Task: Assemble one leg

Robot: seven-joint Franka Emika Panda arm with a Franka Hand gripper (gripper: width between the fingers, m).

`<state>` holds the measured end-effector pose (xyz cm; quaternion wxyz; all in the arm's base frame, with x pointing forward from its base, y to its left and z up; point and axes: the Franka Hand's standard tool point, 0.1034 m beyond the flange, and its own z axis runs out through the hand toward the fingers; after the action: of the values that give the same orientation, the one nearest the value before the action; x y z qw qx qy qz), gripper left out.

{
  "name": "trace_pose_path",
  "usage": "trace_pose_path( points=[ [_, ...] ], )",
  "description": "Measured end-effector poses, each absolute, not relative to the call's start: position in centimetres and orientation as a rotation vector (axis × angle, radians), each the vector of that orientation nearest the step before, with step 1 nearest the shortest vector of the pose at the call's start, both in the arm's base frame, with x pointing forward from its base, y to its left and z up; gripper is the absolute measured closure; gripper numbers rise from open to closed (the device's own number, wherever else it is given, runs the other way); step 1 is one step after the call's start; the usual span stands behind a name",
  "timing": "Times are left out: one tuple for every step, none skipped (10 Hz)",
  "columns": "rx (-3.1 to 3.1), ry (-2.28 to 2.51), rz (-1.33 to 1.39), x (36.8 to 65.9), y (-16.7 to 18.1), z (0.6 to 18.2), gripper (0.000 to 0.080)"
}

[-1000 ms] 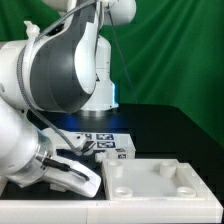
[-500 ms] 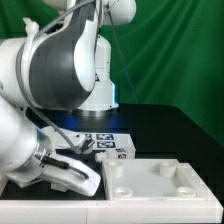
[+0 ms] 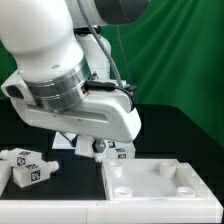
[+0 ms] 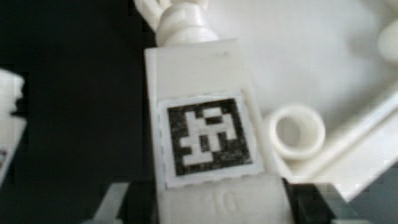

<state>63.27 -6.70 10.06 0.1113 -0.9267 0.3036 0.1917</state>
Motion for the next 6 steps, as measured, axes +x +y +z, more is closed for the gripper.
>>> trace_pose_path(
  points=[
    [-2.742,0.9,0.48,63.7,-6.4,10.2,0.0496],
    [-2.774,0.906,0.347,64.4,-5.9,10.5,0.0503],
    [-2.828,0.95,0.257,65.1,-3.8,11.6,0.0503],
    [-2.852,0.933,0.126,66.3,-0.2,13.4,0.0516],
    [-2.893,0.924,0.006,66.7,2.8,14.4,0.0527],
    [-2.914,0.897,-0.065,66.4,4.2,14.4,0.0527]
  ],
)
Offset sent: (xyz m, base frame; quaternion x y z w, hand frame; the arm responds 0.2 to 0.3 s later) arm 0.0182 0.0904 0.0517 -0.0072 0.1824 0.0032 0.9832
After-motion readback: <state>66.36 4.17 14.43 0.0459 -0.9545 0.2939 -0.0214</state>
